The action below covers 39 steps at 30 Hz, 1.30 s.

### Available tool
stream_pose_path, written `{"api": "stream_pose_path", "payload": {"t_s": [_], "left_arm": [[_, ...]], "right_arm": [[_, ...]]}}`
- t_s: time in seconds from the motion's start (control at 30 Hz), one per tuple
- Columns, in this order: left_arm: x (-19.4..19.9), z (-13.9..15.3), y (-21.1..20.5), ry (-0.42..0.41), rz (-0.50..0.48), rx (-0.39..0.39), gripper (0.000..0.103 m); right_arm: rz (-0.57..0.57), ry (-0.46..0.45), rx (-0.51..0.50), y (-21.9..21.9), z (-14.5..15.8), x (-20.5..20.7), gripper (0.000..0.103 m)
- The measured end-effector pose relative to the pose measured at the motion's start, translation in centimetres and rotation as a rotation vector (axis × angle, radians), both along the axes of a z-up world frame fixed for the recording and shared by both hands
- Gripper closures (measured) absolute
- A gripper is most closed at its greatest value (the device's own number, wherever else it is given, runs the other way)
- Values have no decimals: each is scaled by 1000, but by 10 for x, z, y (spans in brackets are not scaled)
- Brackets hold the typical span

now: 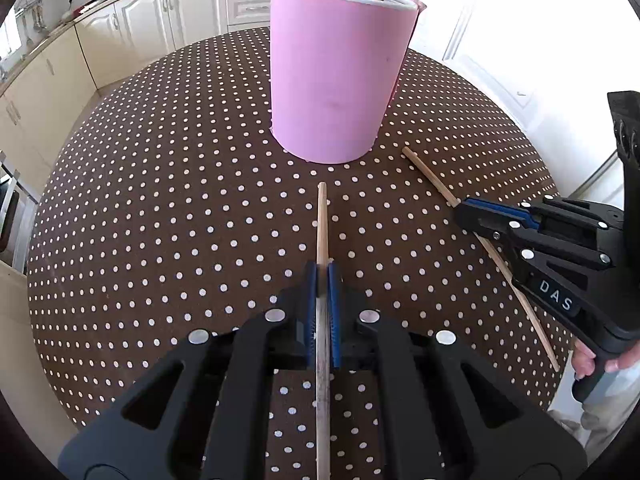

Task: Organize utensils
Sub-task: 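Lower the left gripper and close it on the other loose chopstick, then lift both held chopsticks upright above the pink cup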

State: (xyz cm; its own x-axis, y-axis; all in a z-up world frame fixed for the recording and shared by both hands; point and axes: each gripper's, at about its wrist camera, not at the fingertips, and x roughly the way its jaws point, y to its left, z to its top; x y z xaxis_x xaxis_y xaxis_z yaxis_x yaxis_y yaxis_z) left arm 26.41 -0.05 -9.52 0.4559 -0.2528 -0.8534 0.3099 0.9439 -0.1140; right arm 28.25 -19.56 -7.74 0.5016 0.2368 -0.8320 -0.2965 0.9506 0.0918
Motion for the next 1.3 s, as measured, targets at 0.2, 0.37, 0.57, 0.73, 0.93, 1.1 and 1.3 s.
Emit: {"api": "stream_pose_path", "payload": {"t_s": [0.2,0.37,0.57,0.73,0.93,1.1,1.3], "left_arm": [[11,-1,-14,32,19,27,96],[34,-7,-21,68,14,56,96],[59,-6,-19,129,48,-14,97],[61,-3,-20,102,53,-28,97],[55,10,-13,42,75,-28,97],[53,26,-7,5,60,-56,97],[50,42,6,-37,59,-78,97]], "right_arm": [[11,32,-10,4,2,10,97],[12,84,-3,4,3,22,98],[-3,97,23,4,5,28,98],[-24,79,81,-5,13,28,98],[-41,40,130,-13,25,18,98],[-62,-3,170,-25,35,10,98],[-89,-87,225,-36,54,-4,98]]}}
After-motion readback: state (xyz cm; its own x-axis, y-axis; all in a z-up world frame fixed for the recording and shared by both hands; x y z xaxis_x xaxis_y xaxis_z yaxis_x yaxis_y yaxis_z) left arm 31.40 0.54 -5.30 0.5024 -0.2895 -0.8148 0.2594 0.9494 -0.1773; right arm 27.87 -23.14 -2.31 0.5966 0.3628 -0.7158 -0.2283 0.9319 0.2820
